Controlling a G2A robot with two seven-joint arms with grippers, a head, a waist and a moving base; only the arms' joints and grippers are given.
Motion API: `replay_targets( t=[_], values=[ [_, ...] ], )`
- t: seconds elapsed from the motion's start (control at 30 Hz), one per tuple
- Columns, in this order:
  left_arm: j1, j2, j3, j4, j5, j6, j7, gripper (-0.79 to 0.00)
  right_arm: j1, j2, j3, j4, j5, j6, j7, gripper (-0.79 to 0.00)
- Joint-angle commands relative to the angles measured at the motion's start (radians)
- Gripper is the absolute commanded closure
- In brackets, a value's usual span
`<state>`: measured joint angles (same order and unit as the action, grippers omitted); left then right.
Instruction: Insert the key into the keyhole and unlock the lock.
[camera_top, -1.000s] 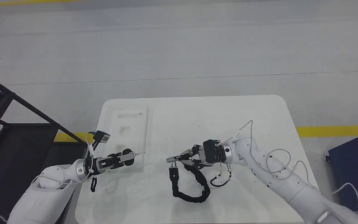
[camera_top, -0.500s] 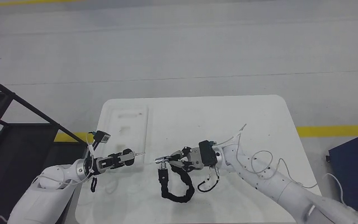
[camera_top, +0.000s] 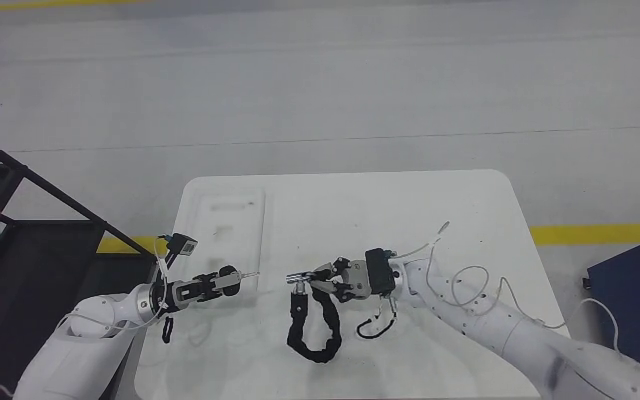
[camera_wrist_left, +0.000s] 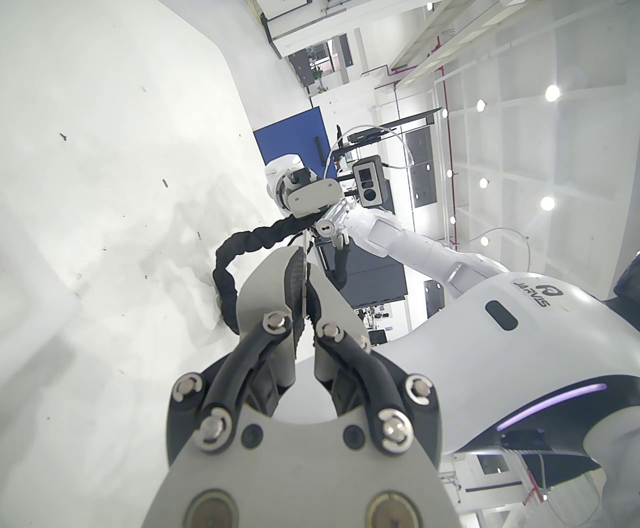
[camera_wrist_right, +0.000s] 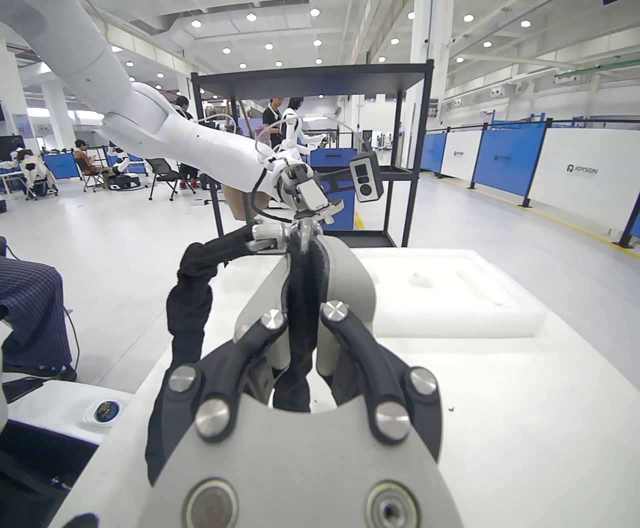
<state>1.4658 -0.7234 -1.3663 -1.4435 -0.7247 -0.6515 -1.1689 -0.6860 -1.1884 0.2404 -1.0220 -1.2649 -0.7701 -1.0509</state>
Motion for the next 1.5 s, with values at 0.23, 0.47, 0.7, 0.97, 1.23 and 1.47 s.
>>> replay_targets(
  t=[0.23,0.47,0.7,0.97,1.23,1.47],
  values=[
    [0.000,0.000,0.000,0.000,0.000,0.000,0.000,0.000,0.010,0.054,-0.049,-0.062,0.049,0.060,-0.060,0.000],
    [0.000,0.000,0.000,0.000,0.000,0.000,0.000,0.000,0.010,0.054,-0.049,-0.062,0.049,0.060,-0.060,0.000],
    [0.000,0.000,0.000,0.000,0.000,0.000,0.000,0.000,0.010,0.054,-0.049,-0.062,0.049,0.060,-0.060,0.000],
    [0.000,0.000,0.000,0.000,0.000,0.000,0.000,0.000,0.010,0.054,-0.049,-0.062,0.049,0.060,-0.060,0.000],
    [0.000,0.000,0.000,0.000,0.000,0.000,0.000,0.000,-0.028,0.039,-0.021,-0.169,0.080,0.016,-0.015,0.000],
    [0.000,0.000,0.000,0.000,0.000,0.000,0.000,0.000,-0.047,0.031,0.008,-0.191,0.116,-0.015,0.015,0.000]
  ],
)
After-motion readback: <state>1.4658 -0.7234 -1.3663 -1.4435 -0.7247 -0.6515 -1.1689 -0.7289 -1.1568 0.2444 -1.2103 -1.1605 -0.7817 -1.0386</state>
